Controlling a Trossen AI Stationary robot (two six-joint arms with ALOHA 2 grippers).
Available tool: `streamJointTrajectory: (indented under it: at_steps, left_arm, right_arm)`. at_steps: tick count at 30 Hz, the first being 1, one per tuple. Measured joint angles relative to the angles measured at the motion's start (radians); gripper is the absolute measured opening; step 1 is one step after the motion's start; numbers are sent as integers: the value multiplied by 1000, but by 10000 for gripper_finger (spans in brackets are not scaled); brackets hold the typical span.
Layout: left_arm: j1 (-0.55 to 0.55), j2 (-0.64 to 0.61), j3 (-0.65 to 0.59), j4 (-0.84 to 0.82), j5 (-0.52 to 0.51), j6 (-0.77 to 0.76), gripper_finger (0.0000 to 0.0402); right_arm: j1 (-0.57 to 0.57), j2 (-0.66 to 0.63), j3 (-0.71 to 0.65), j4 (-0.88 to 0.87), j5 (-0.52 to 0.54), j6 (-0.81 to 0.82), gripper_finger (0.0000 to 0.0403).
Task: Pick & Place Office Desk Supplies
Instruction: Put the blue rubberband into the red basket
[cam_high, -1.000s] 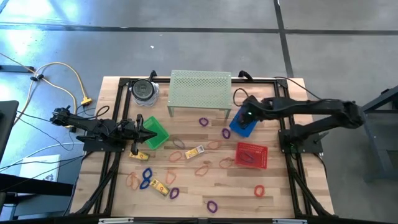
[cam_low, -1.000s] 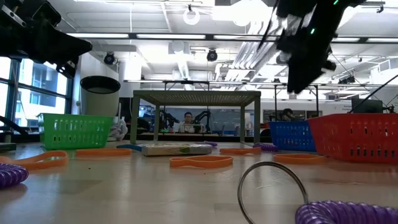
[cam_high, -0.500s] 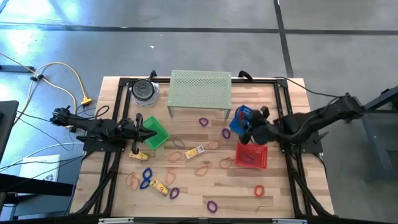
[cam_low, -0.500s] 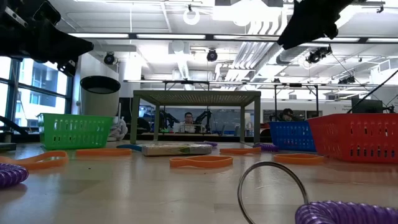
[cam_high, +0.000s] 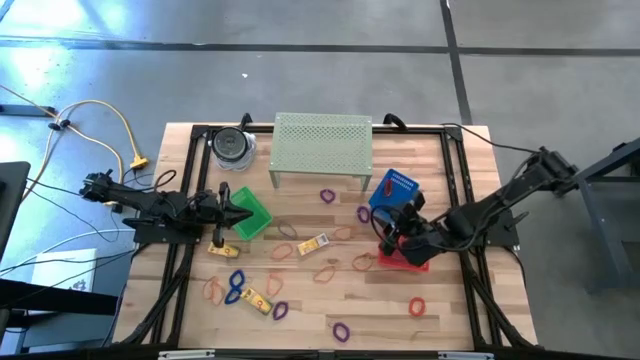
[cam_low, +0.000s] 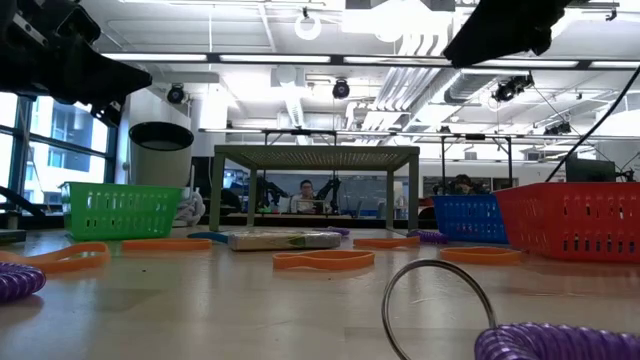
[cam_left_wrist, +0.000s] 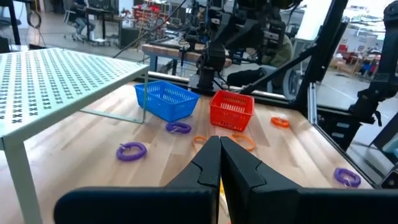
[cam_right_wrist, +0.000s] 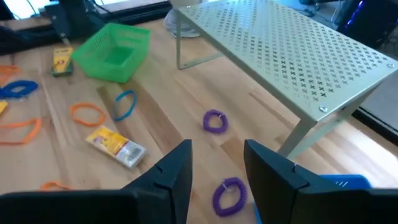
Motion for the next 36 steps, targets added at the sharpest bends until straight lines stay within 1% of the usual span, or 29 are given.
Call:
streamJointTrajectory:
  at_steps: [4,7,10,14,19,23,25,28,31,33,36]
  left_arm:
    - [-3,13,0,-3,46,7,1]
    - [-3,26,0,-4,57,7,2]
    - [-3,35,0,-3,58,3,17]
    - [-3,44,0,0,58,-54,59]
    - [-3,74,0,0,58,-82,134]
    - [-3,121,0,4,112,-149,197]
    - [-3,150,0,17,117,-180,226]
    - [-3,188,0,72,116,-177,263]
    - [-3,216,0,149,115,-180,283]
    - [-3,228,0,200,114,-182,288]
    - [-3,244,0,247,126,-239,289]
  right_arm:
    - [-1,-3,0,9,4,-14,133]
    - [-1,-2,0,9,26,-10,133]
    - [-1,-2,0,9,29,-9,133]
    - [-1,-2,0,9,32,-8,133]
    - [-1,-2,0,9,69,-10,133]
    - [-4,-2,0,8,73,-11,133]
    - [-8,-2,0,8,73,-14,133]
    - [-8,-2,0,8,76,-15,133]
    - [-8,-2,0,7,73,-14,133]
    - [-8,-2,0,7,69,-14,133]
    - [-8,-2,0,7,64,-14,133]
